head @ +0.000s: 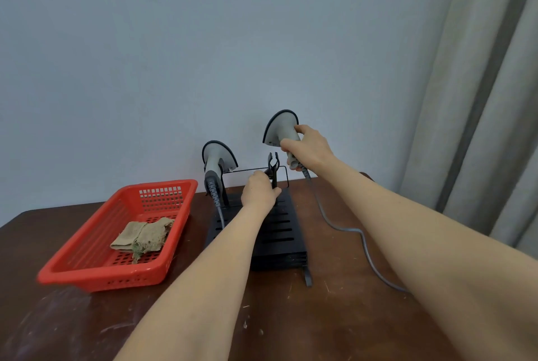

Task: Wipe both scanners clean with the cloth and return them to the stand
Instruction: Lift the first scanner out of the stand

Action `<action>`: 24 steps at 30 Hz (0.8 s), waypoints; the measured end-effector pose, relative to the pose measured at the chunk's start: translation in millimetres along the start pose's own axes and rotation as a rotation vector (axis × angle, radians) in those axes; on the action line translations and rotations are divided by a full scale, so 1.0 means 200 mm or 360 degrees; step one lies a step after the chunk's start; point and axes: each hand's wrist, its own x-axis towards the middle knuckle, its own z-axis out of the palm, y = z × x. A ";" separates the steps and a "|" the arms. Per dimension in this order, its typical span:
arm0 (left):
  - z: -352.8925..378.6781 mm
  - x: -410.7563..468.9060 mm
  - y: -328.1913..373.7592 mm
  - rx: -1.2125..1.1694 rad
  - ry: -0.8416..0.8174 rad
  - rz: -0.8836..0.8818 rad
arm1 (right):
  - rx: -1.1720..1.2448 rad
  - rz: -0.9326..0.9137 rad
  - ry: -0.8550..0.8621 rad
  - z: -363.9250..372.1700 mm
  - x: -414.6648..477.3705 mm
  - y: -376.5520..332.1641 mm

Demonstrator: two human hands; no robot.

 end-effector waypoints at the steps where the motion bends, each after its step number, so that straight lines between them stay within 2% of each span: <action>1: -0.01 -0.01 0.01 0.0010 -0.0026 -0.0002 | 0.0014 0.0002 0.0000 -0.01 -0.01 0.00; 7: -0.10 -0.04 0.03 0.0069 -0.0160 0.0038 | 0.0070 -0.0007 -0.0027 -0.03 -0.06 -0.01; 13: -0.30 -0.11 0.07 0.0039 0.0018 0.0134 | 0.0218 -0.0032 -0.0112 -0.04 -0.13 -0.02; 15: -0.36 -0.13 0.09 -0.0182 0.0069 0.0132 | 0.0247 -0.0064 -0.0148 -0.05 -0.16 -0.02; 17: -0.42 -0.17 0.09 -0.0655 0.0053 0.0065 | 0.0271 -0.0095 -0.0193 -0.05 -0.20 -0.03; 20: -0.47 -0.25 0.08 -0.1251 -0.0136 -0.0156 | 0.0267 -0.0162 -0.0257 -0.03 -0.28 -0.05; 24: -0.49 -0.33 0.03 -0.1633 -0.0319 -0.0290 | 0.0302 -0.0234 -0.0377 0.01 -0.38 -0.05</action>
